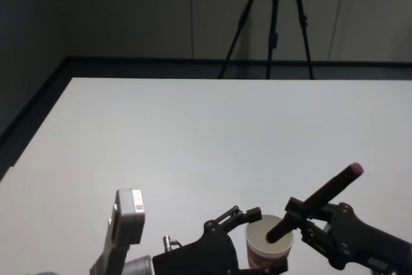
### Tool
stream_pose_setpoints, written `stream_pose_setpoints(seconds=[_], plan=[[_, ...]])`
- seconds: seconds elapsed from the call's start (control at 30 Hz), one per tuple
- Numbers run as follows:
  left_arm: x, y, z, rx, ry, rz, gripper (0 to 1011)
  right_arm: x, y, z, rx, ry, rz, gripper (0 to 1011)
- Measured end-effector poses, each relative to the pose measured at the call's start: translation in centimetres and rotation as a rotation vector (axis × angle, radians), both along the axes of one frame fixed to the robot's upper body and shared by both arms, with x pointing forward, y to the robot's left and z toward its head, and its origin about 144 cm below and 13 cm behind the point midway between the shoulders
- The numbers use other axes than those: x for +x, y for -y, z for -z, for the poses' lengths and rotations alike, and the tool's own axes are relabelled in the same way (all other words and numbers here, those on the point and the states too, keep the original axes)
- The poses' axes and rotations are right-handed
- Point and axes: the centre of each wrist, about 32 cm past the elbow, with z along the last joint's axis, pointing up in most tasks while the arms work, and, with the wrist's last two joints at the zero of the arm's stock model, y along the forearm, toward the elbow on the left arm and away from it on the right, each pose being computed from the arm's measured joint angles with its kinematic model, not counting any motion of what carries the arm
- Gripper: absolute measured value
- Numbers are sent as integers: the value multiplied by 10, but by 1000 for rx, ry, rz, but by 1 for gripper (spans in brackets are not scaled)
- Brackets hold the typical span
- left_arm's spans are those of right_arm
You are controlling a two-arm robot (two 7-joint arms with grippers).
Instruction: Place the pen into the pen holder.
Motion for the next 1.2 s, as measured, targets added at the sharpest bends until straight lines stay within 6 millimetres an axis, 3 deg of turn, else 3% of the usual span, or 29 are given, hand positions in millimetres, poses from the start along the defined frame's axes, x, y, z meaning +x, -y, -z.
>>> stream_pose_setpoints(seconds=[0.63, 1.2], plan=[[0, 0, 0, 0, 0, 0, 1002, 4, 15, -3, 0, 2, 128, 229], [0, 0, 0, 0, 0, 0, 1001, 8, 3, -1, -68, 26, 285, 229]])
